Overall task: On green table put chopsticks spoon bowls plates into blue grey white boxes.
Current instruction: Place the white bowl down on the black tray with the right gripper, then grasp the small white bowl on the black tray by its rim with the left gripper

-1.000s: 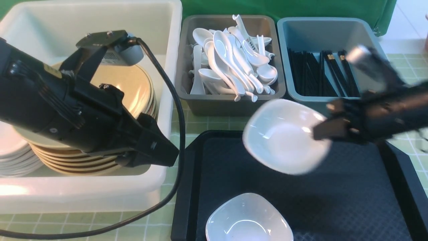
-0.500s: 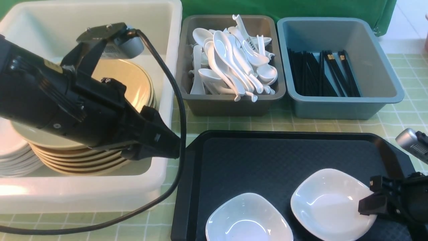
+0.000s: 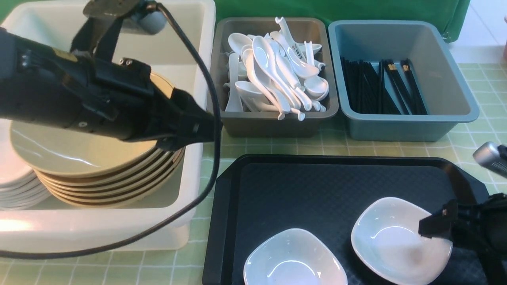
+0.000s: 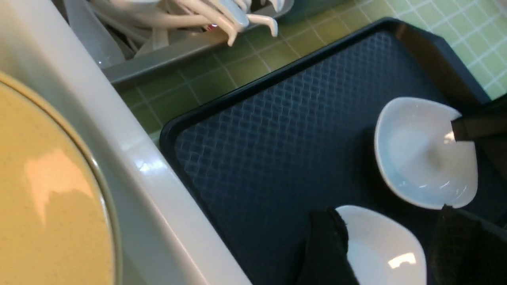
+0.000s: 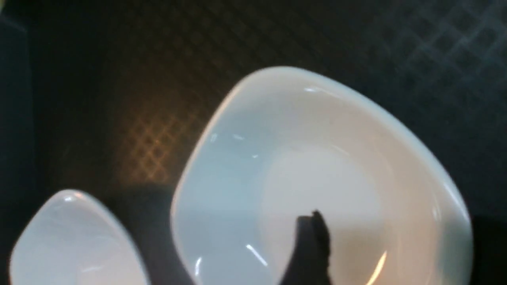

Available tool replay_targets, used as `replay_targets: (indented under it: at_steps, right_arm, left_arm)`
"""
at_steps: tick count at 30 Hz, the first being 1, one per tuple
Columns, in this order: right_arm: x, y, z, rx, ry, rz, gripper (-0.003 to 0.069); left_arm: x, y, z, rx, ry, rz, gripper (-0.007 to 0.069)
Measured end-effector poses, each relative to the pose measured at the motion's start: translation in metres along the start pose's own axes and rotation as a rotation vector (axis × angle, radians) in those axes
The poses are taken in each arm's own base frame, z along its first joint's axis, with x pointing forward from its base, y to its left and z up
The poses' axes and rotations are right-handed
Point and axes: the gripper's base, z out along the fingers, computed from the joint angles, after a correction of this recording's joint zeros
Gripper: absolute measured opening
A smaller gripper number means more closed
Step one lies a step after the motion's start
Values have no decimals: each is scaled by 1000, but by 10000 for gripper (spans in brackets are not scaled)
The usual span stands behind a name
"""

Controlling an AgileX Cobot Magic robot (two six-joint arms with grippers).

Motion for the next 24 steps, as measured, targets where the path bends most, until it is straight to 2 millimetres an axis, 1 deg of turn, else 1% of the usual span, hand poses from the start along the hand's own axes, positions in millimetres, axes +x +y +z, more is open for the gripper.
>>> replay_targets:
  at_steps: [1, 2, 3, 4, 5, 6, 8, 10, 11, 13, 15, 17, 19, 21, 22, 23, 24]
  right_arm:
    - [1, 3, -5, -10, -14, -18, 551]
    - [3, 9, -15, -31, -42, -55, 587]
    - [3, 11, -19, -37, -53, -64, 589]
    - [8, 20, -32, -70, -78, -116, 608]
    - [9, 21, -35, -76, -88, -127, 609]
    - [15, 29, -46, -110, -101, -172, 615]
    - [20, 35, -55, -141, -97, -207, 615]
    - [27, 48, -70, -196, -18, -280, 614]
    - [26, 50, -74, -199, -9, -296, 613]
    - [24, 58, -89, -180, 54, -363, 610]
    - [20, 65, -103, -145, 66, -412, 608]
    - [18, 76, -120, -111, 51, -485, 599]
    - [19, 86, -135, -88, 33, -547, 589]
    - [24, 93, -151, -50, 8, -603, 573]
    - [27, 94, -160, -19, -18, -629, 561]
    - [28, 94, -165, 7, -33, -637, 552]
    - [29, 94, -166, 6, -37, -635, 552]
  left_arm:
    - [-2, 1, 4, 9, 17, -17, 322]
    - [-6, 2, 9, 27, 54, -36, 322]
    - [-6, 2, 10, 34, 68, -40, 322]
    - [-11, 3, 19, 66, 135, -45, 322]
    - [-13, 2, 19, 75, 144, -40, 322]
    - [-19, 1, 27, 103, 194, -33, 323]
    - [-26, -2, 33, 125, 224, -16, 323]
    - [-40, -16, 51, 162, 265, 45, 326]
    - [-43, -19, 53, 166, 265, 58, 327]
    - [-48, -38, 76, 184, 312, 124, 349]
    - [-47, -56, 100, 190, 354, 173, 388]
    - [-40, -75, 136, 168, 402, 231, 450]
    - [-36, -85, 157, 149, 419, 257, 492]
    - [-29, -91, 193, 129, 469, 272, 541]
    - [-30, -93, 204, 124, 477, 269, 561]
    - [-32, -94, 210, 124, 478, 269, 566]
    - [-28, -93, 216, 123, 493, 267, 566]
